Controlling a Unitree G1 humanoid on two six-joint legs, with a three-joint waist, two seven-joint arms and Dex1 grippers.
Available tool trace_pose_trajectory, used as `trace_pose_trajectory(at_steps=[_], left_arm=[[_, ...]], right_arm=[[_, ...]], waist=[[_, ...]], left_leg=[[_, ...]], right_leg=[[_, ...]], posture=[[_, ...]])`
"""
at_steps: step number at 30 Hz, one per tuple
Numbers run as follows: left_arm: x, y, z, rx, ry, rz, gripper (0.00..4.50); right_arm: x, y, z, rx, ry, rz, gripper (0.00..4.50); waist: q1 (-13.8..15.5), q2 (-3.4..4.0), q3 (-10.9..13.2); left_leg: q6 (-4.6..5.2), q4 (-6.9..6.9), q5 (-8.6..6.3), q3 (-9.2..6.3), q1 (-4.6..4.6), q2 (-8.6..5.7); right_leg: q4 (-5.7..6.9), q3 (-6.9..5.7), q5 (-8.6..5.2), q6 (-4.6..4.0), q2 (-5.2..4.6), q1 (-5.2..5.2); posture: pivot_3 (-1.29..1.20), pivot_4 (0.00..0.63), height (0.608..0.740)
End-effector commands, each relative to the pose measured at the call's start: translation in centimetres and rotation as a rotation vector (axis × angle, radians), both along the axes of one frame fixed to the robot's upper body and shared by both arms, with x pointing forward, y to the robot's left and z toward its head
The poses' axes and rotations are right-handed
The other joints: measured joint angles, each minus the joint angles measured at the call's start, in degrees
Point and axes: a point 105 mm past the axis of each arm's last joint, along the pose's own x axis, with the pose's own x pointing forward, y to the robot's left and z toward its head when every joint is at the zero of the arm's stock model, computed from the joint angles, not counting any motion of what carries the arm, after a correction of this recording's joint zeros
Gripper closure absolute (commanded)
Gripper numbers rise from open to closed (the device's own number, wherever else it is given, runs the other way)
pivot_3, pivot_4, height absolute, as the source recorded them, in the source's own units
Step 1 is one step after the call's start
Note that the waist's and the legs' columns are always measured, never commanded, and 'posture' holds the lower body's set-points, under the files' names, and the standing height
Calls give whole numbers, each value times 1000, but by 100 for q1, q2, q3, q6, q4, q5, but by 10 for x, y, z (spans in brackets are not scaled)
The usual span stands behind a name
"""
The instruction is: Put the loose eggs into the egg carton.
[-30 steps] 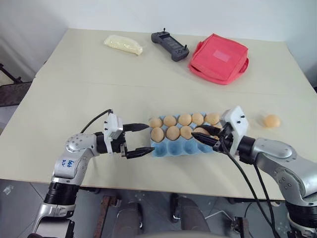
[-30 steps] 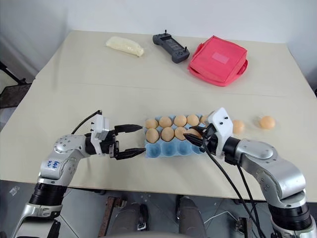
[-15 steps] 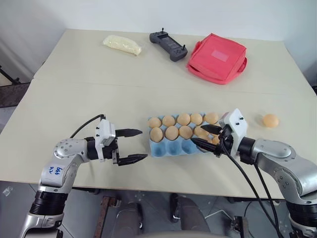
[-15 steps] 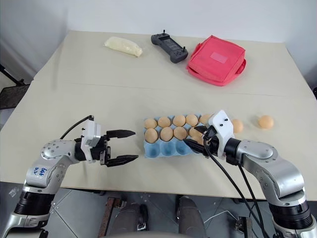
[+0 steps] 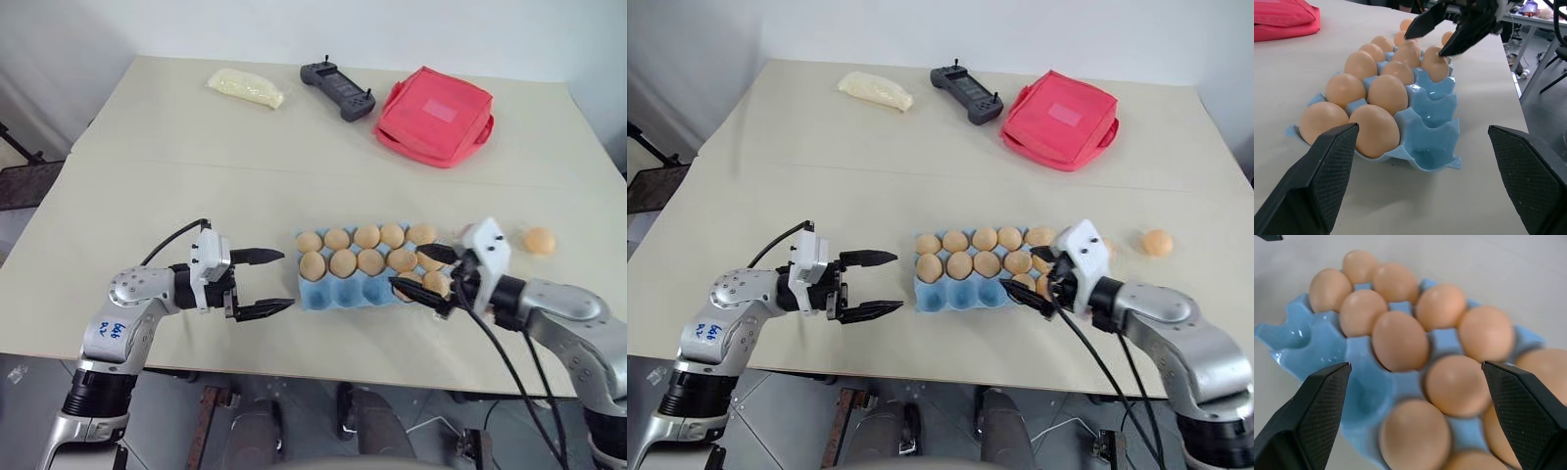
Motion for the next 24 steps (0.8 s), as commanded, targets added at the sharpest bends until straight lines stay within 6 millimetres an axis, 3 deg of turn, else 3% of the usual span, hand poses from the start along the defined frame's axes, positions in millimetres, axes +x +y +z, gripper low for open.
trace_pose_trajectory(at_steps=[1,10,14,19,24], left_arm=[[2,3,3,-12,-9,-8,0],[7,8,-3,6,2,-10,0],[8,4,-3,-4,1,-28,0],[7,1,-3,-7,1,-36,0],[5,0,-3,-7,4,-39,0]], right_arm=[[-16,-22,18,-43,-57,-34,32],[-65,-110,7,-161,77,-293,32],[-81,-138,0,-170,127,-406,32],[-86,-151,-9,-149,141,-474,32],[-67,-145,-15,-93,119,-485,32]], waist=[[5,0,0],[-6,0,0],[-17,-1,0],[-20,-1,0],[-36,0,0]], left_leg=[[1,0,-1,0,-1,-1],[4,2,-3,1,4,-2],[5,2,-2,5,9,-3],[5,2,-2,5,9,-2],[6,2,-1,7,10,-2]], right_leg=[[-1,-1,0,1,0,0],[-2,3,0,2,4,6],[-4,10,-1,0,5,7],[-5,11,-4,-5,6,7],[-5,15,-4,-6,6,7]], posture=[[0,150,740],[0,150,740],[0,150,740],[0,150,740],[0,150,740]])
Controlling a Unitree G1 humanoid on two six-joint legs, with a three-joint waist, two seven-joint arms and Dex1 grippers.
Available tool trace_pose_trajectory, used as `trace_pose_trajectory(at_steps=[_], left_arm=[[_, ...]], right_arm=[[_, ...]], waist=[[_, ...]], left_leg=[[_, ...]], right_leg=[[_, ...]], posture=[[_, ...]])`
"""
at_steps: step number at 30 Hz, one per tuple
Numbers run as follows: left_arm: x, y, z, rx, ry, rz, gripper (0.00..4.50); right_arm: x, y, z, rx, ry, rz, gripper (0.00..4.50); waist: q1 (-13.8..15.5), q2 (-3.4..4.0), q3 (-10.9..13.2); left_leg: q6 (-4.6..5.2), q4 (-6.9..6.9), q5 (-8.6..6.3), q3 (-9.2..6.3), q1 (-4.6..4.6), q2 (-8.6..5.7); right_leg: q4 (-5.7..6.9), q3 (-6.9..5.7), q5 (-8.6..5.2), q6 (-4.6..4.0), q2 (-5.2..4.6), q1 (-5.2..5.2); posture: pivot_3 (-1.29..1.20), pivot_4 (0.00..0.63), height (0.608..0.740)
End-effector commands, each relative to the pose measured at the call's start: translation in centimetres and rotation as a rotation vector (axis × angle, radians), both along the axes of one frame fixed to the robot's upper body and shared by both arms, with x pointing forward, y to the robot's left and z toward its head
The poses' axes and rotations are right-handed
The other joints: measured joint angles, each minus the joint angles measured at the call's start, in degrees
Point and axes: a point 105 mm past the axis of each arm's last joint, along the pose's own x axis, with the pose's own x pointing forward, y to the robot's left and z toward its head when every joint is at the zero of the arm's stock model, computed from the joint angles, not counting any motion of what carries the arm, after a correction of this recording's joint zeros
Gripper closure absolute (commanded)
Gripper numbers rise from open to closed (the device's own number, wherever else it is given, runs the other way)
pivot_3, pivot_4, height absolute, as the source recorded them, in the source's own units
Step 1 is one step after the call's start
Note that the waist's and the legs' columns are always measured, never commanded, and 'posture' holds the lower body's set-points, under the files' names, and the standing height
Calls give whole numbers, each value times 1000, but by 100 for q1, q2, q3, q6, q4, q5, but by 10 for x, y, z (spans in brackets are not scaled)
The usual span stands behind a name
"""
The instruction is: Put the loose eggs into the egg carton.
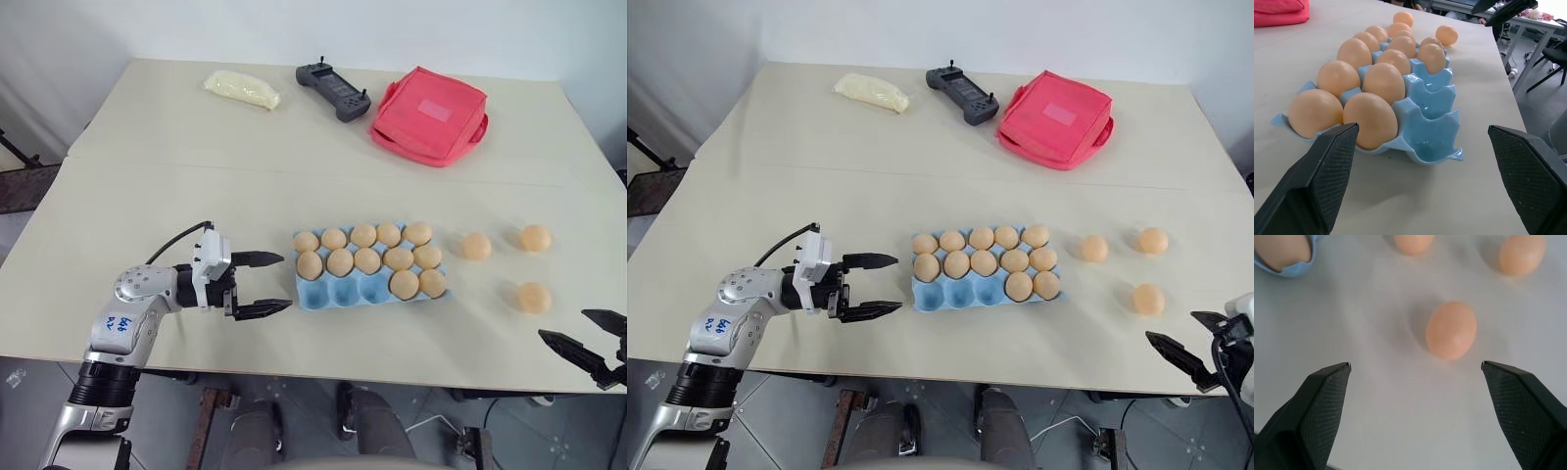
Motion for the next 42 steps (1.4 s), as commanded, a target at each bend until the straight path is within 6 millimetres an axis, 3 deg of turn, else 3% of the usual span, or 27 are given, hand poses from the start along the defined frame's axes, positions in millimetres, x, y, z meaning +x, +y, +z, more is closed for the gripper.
trace_pose_trajectory(at_steps=[1,9,22,28,30,32,34,38,42], left_arm=[[-3,-3,8,-10,-38,-21,0],[-7,-3,9,-16,-42,4,0],[-11,-4,9,-20,-44,22,0],[-13,-3,8,-21,-42,21,0],[-13,-3,8,-20,-40,22,0],[-13,-3,7,-20,-39,21,0],[-13,-3,7,-20,-38,19,0],[-11,-4,8,-18,-39,11,0],[-8,-5,9,-17,-41,1,0]], right_arm=[[16,1,2,4,-61,-16,32],[49,-2,-10,31,-75,-39,32],[72,-5,-35,24,-22,-44,32],[70,4,-26,29,-40,-25,1953],[67,10,-18,26,-50,6,2607],[64,19,-8,18,-56,48,2907],[62,30,3,10,-70,98,2933],[59,72,31,24,-108,270,2934],[66,108,45,44,-142,386,2940]], waist=[[-3,0,0],[17,1,0],[13,7,-2],[10,8,-2],[13,9,-2],[14,10,-2],[10,11,-2],[4,11,-2],[5,10,-2]], left_leg=[[1,1,0,2,0,0],[1,0,1,1,-1,-3],[0,2,1,2,2,-3],[-1,2,2,3,2,-3],[-1,2,2,3,2,-2],[-1,2,1,2,3,0],[-2,2,1,2,3,1],[-1,3,1,2,3,1],[-1,3,1,1,4,2]], right_leg=[[0,2,0,0,0,0],[3,0,3,5,-2,-1],[12,0,5,9,-2,-1],[12,0,6,11,-3,-2],[13,0,6,11,-2,-2],[14,-1,6,10,-2,-2],[15,-1,6,10,-2,-2],[15,2,6,10,-3,-2],[15,0,4,7,-1,-2]], posture=[[0,150,740],[0,150,740],[0,150,740],[0,150,740],[0,150,740],[0,150,740],[0,150,740],[0,150,740],[0,150,740]])
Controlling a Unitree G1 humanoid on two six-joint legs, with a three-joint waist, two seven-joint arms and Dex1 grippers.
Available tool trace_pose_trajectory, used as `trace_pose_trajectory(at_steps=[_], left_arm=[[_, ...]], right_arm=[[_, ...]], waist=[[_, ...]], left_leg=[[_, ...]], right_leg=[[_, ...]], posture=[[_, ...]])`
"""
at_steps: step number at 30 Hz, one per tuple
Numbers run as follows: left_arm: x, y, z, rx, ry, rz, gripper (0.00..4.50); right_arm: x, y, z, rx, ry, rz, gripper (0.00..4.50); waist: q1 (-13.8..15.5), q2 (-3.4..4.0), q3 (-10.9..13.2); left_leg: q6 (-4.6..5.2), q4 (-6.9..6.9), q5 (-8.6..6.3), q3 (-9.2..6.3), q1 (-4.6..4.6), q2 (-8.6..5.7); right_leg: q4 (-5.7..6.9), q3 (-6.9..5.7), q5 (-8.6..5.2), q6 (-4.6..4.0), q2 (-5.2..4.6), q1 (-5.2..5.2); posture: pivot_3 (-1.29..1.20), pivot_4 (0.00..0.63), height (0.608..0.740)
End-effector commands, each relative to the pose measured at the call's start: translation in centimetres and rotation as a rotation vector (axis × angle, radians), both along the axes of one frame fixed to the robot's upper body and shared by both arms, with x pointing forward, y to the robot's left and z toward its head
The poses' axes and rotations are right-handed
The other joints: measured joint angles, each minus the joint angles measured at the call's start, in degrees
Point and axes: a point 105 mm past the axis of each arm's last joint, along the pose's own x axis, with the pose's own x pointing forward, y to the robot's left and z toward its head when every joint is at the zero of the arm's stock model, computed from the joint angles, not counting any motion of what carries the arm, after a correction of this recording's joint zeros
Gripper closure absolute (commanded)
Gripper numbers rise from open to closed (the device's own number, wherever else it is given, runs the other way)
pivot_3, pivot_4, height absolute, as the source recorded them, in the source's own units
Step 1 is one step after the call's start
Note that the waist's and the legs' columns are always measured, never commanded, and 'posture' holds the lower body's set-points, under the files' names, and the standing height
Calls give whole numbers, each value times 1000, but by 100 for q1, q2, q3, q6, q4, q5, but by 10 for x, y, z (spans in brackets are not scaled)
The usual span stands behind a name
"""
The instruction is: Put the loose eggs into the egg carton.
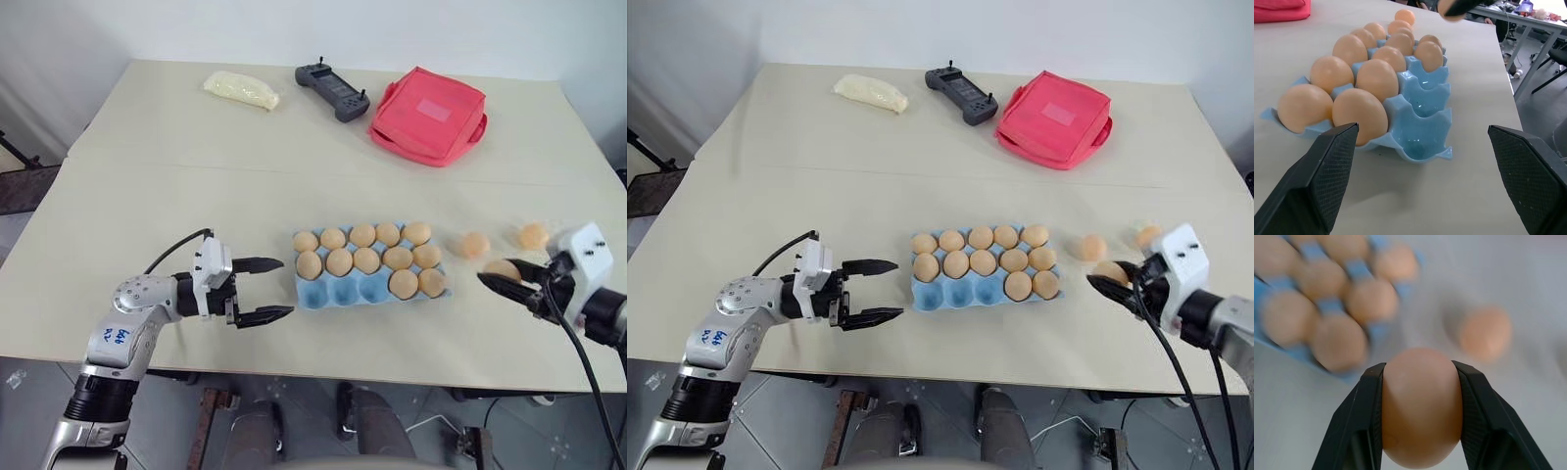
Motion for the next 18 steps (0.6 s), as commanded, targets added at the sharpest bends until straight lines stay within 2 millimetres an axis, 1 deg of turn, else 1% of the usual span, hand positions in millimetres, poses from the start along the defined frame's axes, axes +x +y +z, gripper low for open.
trace_pose_trajectory(at_steps=[1,3,6,10,14,18], left_arm=[[1,-4,11,-15,-44,-27,0],[2,-4,12,-15,-45,-30,0],[3,-5,12,-17,-46,-32,0],[2,-6,12,-18,-47,-31,0],[2,-4,13,-18,-50,-18,0],[1,-3,12,-20,-50,-7,0]], right_arm=[[0,38,11,8,-13,140,2940],[0,59,9,21,1,221,2940],[3,80,6,40,6,282,2940],[8,107,-6,61,23,366,2940],[14,119,-11,72,27,405,2940],[21,126,-16,74,27,423,2940]], waist=[[1,0,0],[1,0,0],[-2,0,0],[1,0,0],[5,0,0],[0,0,0]], left_leg=[[0,0,0,0,0,0],[-1,-1,-1,-2,-1,1],[-4,-2,-3,-3,-5,1],[-1,-2,-6,-2,-11,-1],[0,1,-6,-2,-12,-1],[1,4,-5,-2,-12,0]], right_leg=[[0,0,0,-1,0,0],[-1,-1,-1,-2,0,-1],[-4,-5,-1,-2,-1,-3],[-7,-7,0,0,-3,-6],[-5,-9,0,0,-4,-6],[-2,-9,0,1,-4,-6]], posture=[[0,150,740],[0,150,740],[0,150,740],[0,150,740],[0,150,740],[0,150,740]])
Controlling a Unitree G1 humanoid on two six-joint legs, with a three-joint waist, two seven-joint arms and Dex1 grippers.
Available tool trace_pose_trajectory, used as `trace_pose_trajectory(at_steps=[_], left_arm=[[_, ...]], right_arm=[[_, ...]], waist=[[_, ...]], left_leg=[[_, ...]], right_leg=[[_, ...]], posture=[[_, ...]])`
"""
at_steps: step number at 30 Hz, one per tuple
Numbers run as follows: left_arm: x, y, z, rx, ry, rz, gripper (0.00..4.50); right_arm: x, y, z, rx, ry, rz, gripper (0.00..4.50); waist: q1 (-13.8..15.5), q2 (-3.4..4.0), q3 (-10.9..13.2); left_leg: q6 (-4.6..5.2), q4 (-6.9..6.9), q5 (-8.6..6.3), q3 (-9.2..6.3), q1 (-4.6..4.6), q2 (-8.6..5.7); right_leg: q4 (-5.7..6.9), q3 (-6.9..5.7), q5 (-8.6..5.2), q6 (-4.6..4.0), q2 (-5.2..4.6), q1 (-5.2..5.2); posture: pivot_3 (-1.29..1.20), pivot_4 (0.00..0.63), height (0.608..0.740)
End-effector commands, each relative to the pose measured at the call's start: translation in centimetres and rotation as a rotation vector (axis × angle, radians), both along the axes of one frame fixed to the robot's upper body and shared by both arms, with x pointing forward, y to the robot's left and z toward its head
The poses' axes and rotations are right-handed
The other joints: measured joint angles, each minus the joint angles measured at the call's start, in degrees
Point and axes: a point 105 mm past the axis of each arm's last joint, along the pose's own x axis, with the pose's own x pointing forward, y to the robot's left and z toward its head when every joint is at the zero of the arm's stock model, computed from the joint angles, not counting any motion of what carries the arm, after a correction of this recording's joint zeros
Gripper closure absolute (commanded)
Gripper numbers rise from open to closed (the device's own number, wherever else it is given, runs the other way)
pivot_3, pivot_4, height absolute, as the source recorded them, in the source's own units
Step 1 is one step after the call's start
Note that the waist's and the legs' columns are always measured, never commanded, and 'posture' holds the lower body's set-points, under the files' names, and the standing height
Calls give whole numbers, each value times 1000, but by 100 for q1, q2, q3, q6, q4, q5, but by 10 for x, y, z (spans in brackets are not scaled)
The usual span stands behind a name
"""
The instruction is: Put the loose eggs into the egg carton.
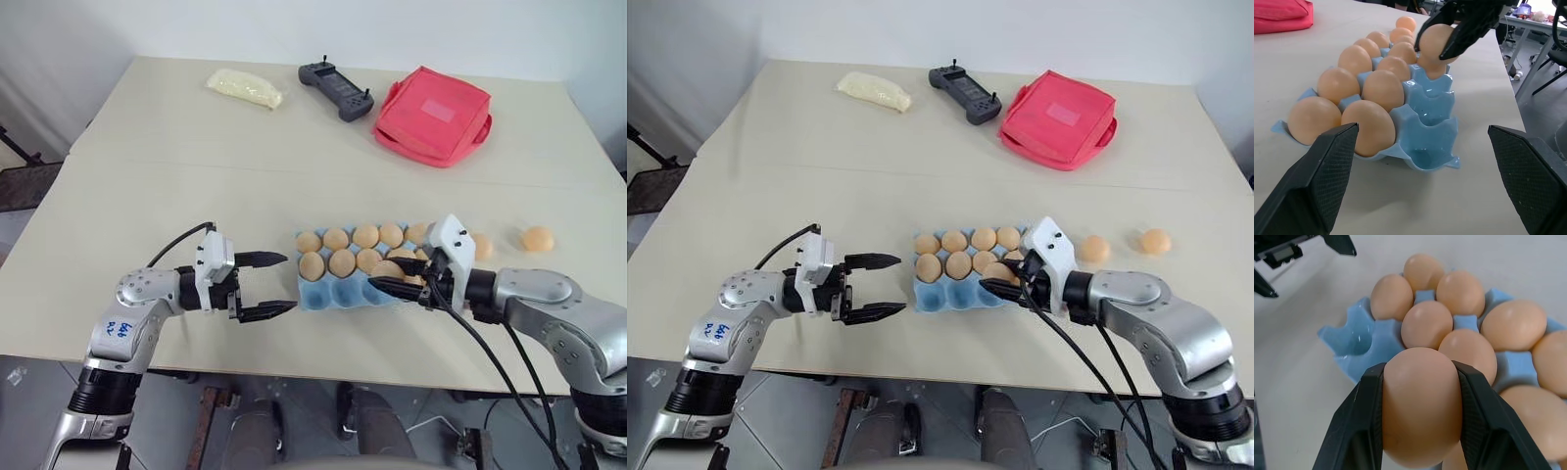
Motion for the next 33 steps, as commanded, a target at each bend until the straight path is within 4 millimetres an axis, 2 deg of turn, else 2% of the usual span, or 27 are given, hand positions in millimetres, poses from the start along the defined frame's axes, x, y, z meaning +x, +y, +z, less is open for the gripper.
trace_pose_trajectory(at_steps=[1,3,6,7,11,12,20,24,28,33], left_arm=[[-3,1,8,-13,-35,5,0],[-3,1,8,-15,-36,9,0],[-4,1,8,-17,-36,13,0],[-4,1,8,-17,-37,14,0],[-4,1,7,-19,-36,18,0],[-4,1,7,-19,-36,18,0],[-1,-1,7,-21,-38,10,0],[0,-2,7,-21,-39,8,0],[0,-2,7,-22,-38,3,0],[0,-1,6,-24,-32,1,0]], right_arm=[[6,7,1,5,-40,19,2940],[8,11,-1,-3,-45,32,2940],[10,15,-1,-3,-50,46,1994],[10,16,0,-3,-51,51,1531],[10,18,4,0,-66,58,173],[10,18,5,1,-71,58,53],[8,9,19,0,-109,39,53],[2,-5,23,-1,-107,5,53],[-6,-33,25,-26,-101,-64,53],[-17,-102,23,-105,-81,-288,53]], waist=[[-1,0,0],[-5,0,0],[-9,0,0],[-9,0,0],[-6,0,0],[-7,0,0],[-3,0,0],[2,0,0],[31,0,0],[35,0,0]], left_leg=[[0,0,0,-1,0,1],[0,0,0,-1,0,1],[-1,0,0,0,1,1],[-1,0,0,0,1,2],[-1,6,1,0,2,2],[0,6,1,0,3,2],[-1,4,0,-1,3,3],[-2,3,0,-1,2,2],[-2,2,-1,-3,-1,0],[2,2,-3,-2,-3,-2]], right_leg=[[0,-1,0,0,1,0],[2,-2,0,0,1,-1],[6,-2,0,0,1,-2],[7,-2,0,-1,1,-2],[14,-1,0,-1,-1,-2],[15,-1,0,-1,-1,-2],[14,-2,-1,-2,-2,-3],[10,-2,-1,-2,-2,-3],[6,-4,-1,-1,-3,-2],[-4,-4,0,1,-2,1]], posture=[[0,150,740],[0,150,740],[0,150,740],[0,150,740],[0,150,740],[0,150,740],[0,150,740],[0,150,740],[0,150,740],[0,150,740]])
